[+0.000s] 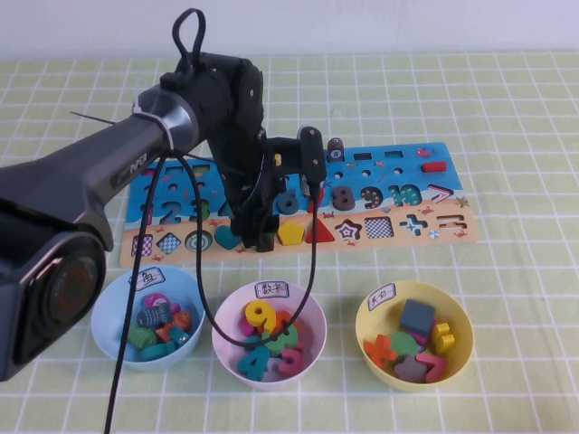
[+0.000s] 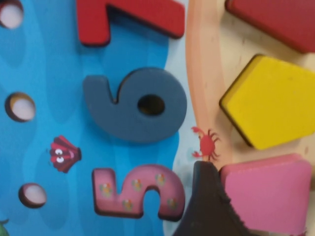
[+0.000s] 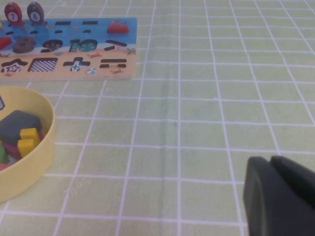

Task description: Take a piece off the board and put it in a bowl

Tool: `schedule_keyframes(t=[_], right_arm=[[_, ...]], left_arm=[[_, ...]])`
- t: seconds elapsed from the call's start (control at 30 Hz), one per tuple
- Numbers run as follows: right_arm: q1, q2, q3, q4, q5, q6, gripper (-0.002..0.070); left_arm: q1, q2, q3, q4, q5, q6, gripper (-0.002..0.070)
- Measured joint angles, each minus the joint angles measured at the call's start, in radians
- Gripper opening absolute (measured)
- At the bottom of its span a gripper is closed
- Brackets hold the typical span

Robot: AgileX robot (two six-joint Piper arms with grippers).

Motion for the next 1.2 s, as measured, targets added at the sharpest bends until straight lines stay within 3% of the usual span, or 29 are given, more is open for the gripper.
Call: schedule_keyframes(t=[1.2], right_arm=[[0.0, 0.0, 0.0, 0.0, 0.0, 0.0, -0.0017]], left_arm=[[0.0, 0.012, -0.001, 0.018, 0.011, -0.013, 0.04]])
